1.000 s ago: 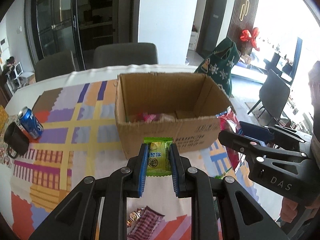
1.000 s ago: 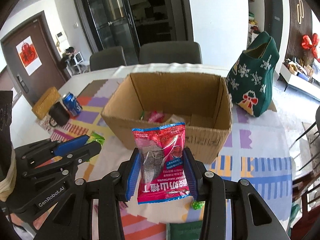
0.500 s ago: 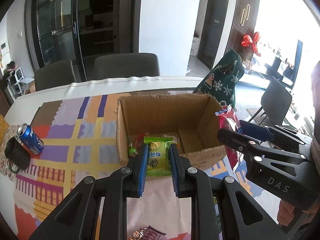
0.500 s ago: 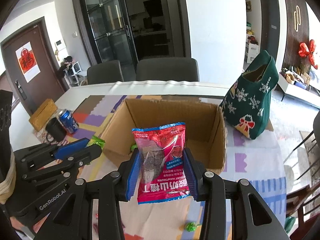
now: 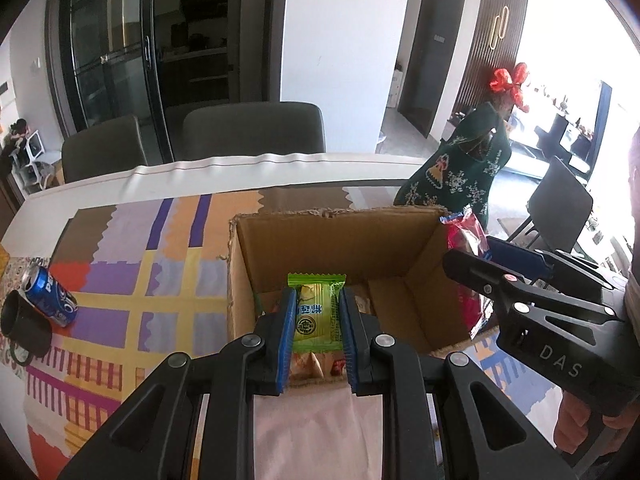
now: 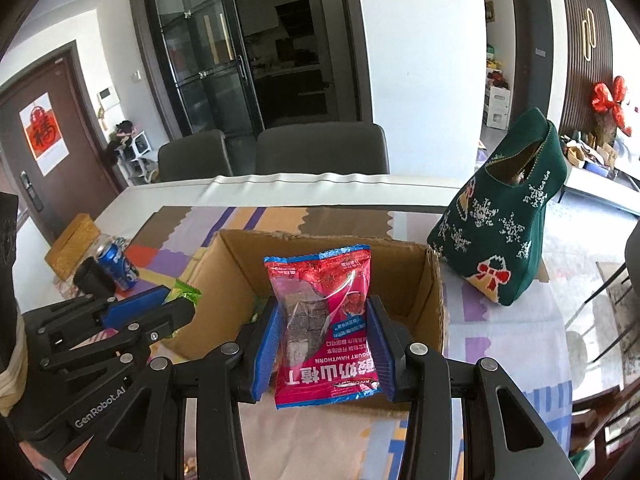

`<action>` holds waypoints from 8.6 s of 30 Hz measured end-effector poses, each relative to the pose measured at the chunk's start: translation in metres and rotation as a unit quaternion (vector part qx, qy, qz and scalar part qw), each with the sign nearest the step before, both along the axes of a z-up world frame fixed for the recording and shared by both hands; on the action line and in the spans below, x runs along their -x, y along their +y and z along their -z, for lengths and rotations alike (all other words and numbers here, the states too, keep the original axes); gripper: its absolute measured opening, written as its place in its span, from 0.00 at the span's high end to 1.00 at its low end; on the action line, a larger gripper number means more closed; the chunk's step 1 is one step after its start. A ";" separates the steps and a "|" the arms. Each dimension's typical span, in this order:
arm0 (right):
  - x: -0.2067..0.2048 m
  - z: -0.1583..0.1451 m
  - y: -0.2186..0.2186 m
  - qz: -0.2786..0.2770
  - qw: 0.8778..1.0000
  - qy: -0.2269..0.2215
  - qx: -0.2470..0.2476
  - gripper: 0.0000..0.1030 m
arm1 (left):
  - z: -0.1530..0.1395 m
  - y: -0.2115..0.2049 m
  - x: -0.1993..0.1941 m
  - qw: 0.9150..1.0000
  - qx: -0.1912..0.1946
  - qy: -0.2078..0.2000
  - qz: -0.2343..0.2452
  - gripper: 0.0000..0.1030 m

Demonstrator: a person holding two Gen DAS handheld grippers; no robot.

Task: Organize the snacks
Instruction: 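Carry the green wafer and pink packet into the box with both tools, then open both tools over the box and move back to the snacks, then grasp the gold-wrapped candy with the left tool while the right tool grasps the green lollipop, then carry the gold candy and green lollipop into the box with both tools, then open both tools over the box and move back to the snacks, then grasp the striped chocolate bar with the left tool while the right tool grasps the dark green packet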

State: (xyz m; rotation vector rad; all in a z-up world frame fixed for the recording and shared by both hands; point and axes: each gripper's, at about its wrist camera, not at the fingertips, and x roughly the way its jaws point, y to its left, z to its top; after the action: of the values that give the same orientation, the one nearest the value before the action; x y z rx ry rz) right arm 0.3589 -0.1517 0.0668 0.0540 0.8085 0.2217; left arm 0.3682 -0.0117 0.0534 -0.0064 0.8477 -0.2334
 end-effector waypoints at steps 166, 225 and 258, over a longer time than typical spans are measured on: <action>0.146 0.050 0.006 -0.015 0.999 -0.031 -0.013 0.73 | 0.026 0.003 0.134 0.999 0.003 -0.037 0.002 0.79; 0.098 0.019 -0.005 0.028 0.998 -0.044 0.040 0.41 | 0.014 0.014 0.111 0.998 -0.037 -0.059 -0.006 0.38; 0.191 0.153 -0.026 0.059 0.984 0.166 0.027 0.41 | 0.144 0.006 0.191 0.990 -0.083 0.107 0.024 0.35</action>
State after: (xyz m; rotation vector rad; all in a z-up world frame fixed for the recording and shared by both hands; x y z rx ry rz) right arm 0.1681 -0.1782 -0.0862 0.0894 1.1385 0.0787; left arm 0.1769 -0.0054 -0.0907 0.1470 1.0800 -0.2082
